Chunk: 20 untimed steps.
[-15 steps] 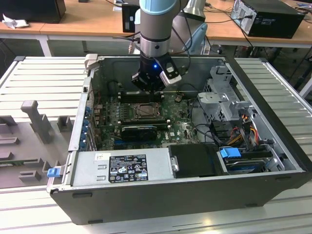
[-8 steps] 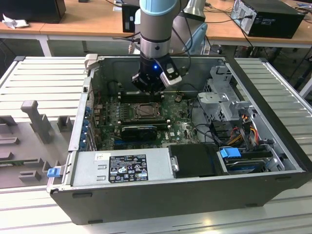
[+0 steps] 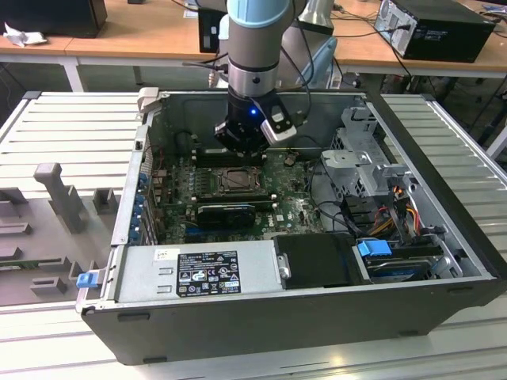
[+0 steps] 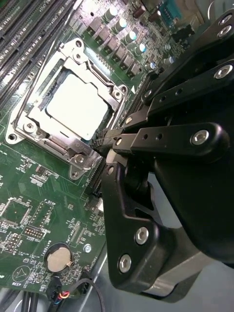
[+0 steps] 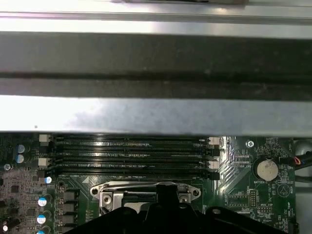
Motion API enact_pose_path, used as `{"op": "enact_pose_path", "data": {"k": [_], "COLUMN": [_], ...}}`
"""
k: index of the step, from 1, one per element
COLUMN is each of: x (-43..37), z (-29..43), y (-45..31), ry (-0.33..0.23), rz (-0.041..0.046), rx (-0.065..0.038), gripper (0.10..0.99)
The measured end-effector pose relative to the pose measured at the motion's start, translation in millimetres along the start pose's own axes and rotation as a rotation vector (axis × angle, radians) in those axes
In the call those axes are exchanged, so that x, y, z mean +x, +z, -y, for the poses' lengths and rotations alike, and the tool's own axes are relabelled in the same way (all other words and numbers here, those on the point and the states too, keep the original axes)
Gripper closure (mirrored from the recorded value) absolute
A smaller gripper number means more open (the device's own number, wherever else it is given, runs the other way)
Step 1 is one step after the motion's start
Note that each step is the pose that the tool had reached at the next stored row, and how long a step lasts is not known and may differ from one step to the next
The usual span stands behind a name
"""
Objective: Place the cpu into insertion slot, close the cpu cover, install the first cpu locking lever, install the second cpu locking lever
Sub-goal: 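Install the second cpu locking lever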
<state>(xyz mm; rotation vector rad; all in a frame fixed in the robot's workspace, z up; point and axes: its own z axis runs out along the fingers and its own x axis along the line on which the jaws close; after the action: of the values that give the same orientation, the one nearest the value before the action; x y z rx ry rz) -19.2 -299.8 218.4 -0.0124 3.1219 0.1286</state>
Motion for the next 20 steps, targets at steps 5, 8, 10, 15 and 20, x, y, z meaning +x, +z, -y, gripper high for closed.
{"op": "enact_pose_path", "data": {"k": [5,8,10,15,20], "x": [0.0,0.0,0.0,0.0,-0.4], "z": [3.1,4.7,6.0,9.8,8.7], "y": [-0.3,-0.4,-0.5,-0.8,-18.9], "ry": [0.000,0.000,0.000,0.000,0.000], "rz": [0.0000,0.0000,0.0000,0.0001,0.0000], "rx": [0.001,0.001,0.002,0.003,0.006], "gripper": [0.980,0.980,0.980,0.980,0.980]}}
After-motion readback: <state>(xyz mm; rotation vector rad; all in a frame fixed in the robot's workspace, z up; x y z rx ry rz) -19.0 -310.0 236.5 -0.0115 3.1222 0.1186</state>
